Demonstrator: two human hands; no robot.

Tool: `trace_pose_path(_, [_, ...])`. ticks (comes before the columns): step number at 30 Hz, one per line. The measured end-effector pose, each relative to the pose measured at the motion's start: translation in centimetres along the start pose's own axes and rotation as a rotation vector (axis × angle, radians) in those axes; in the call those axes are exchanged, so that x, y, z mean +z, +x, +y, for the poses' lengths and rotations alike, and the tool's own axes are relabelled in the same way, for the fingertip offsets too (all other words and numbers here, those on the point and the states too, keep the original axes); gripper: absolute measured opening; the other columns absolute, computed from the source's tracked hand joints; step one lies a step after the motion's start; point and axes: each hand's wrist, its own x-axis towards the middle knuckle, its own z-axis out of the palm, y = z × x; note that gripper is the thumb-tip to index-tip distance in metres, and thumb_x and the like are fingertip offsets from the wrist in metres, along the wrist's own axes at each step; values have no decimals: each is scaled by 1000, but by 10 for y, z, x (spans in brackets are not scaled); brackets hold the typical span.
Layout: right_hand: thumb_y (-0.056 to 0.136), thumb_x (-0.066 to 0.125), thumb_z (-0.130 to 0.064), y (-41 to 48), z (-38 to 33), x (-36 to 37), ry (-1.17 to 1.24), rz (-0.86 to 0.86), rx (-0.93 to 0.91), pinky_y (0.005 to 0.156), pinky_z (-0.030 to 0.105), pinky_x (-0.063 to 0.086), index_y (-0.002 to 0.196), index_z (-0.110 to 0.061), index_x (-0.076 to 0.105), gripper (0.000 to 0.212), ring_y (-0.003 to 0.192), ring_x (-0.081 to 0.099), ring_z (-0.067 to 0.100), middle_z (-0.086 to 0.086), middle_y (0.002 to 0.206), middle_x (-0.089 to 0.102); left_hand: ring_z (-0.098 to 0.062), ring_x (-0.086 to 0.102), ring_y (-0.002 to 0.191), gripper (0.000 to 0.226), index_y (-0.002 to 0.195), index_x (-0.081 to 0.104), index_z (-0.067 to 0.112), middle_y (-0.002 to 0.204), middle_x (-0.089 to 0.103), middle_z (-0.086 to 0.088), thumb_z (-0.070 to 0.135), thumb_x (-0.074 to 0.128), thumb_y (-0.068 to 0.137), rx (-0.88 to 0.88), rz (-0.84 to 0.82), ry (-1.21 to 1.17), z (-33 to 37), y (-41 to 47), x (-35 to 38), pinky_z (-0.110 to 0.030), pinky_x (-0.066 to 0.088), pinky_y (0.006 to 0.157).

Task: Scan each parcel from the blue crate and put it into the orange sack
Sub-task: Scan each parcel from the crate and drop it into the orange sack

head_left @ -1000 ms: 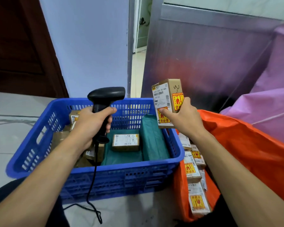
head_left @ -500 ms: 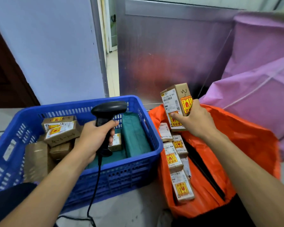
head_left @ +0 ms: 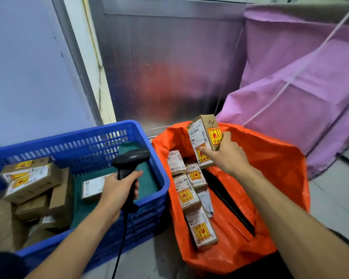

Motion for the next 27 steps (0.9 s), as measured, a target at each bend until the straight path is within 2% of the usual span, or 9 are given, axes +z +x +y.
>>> trace_pose_path(7, [83,80,-43,26,24,18,125,-22,103,92,41,52,133,-14,39,71,114,64,29,5,128,63,-21,50,43,18,83,62,7,60,57,-12,15,75,93,-5,3,16,-20,5,26,-30,45,47])
trace_pose_path(11, [80,78,-38,41,47,48,299,-2,267,99,46,53,130,-11,43,66,115,63,33,10,129,61,-19,50,42,15,86,65,7,57,57,-9,15,74,94,-4,14,32,-24,7,28,-27,46,44])
trace_pose_path(14, [80,76,-39,42,75,84,382,-39,418,99,43,53,132,-13,48,65,114,63,32,12,129,63,-18,50,41,15,85,64,6,57,56,-9,13,72,96,7,17,48,-25,8,28,-23,45,40])
trace_pose_path(17, [81,80,-40,38,94,113,455,-8,560,100,44,52,136,-1,46,75,118,63,37,19,132,64,-18,51,43,19,82,63,6,56,57,-9,14,72,96,44,-12,99,-27,6,29,-27,45,43])
trace_pose_path(20, [75,80,-55,50,126,148,527,24,681,97,44,54,141,6,43,98,119,65,40,22,130,65,-20,52,45,21,78,63,7,56,58,-9,15,73,96,88,-37,156,-31,9,30,-33,45,51])
trace_pose_path(22, [50,77,-77,82,172,200,572,32,730,87,49,61,130,-4,60,109,101,73,37,14,114,74,-21,53,45,21,79,64,7,55,58,-8,15,73,96,98,-35,157,-31,10,29,-32,46,52])
trace_pose_path(24, [37,68,-76,105,195,235,642,74,753,80,51,63,111,-9,69,100,93,75,35,12,105,77,-20,54,44,22,78,63,7,54,59,-7,16,73,96,106,-26,160,-33,12,28,-31,47,50])
trace_pose_path(26, [46,63,-70,90,167,215,660,85,783,86,49,62,111,-8,71,90,98,73,38,16,111,75,-20,55,44,23,78,62,8,54,59,-8,17,73,96,111,-20,156,-35,15,28,-31,48,49])
trace_pose_path(27, [59,64,-66,70,132,184,637,110,767,91,47,59,117,-7,69,82,104,70,39,19,118,72,-20,55,45,23,77,62,8,54,60,-8,17,73,96,110,-24,160,-35,15,28,-31,48,50])
